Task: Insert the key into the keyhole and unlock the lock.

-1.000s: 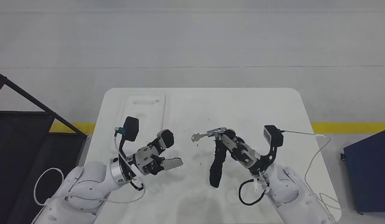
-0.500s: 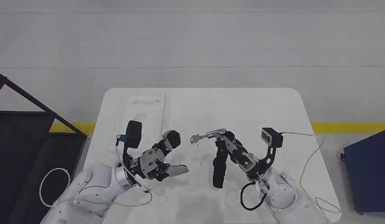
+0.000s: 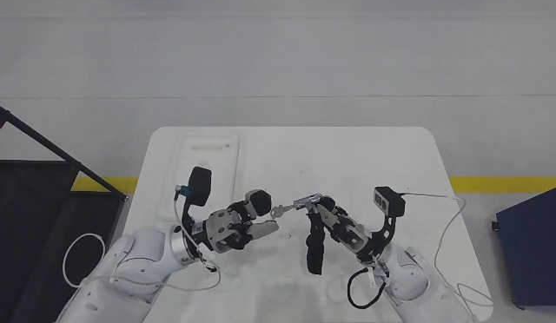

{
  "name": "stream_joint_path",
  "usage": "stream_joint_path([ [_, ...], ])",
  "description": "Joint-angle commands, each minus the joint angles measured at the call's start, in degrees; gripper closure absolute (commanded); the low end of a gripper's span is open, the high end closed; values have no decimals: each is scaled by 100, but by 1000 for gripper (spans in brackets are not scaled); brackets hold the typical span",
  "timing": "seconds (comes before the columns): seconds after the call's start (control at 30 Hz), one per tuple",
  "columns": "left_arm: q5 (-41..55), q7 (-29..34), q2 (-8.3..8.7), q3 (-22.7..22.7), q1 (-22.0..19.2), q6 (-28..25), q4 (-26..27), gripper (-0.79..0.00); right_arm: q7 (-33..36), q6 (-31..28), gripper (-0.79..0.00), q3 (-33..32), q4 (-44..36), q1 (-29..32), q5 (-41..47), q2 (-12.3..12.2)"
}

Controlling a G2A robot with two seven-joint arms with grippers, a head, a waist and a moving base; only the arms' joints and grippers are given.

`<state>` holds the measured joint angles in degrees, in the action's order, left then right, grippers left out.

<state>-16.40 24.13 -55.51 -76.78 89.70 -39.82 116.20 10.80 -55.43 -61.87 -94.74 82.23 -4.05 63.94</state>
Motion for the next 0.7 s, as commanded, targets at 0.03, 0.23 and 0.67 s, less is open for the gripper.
stream_joint_path([
  [0.03,43,36,-2,5,-59,24,-46,-339,-2,1,0,0,-1,1,1,0],
  [0.23,108,200,-5,63,-189,38,-65,-354,-2,1,0,0,-1,1,1,0],
  [0.67,91,349,-37,316,-461,128,-126,-299,-2,1,0,0,-1,1,1,0],
])
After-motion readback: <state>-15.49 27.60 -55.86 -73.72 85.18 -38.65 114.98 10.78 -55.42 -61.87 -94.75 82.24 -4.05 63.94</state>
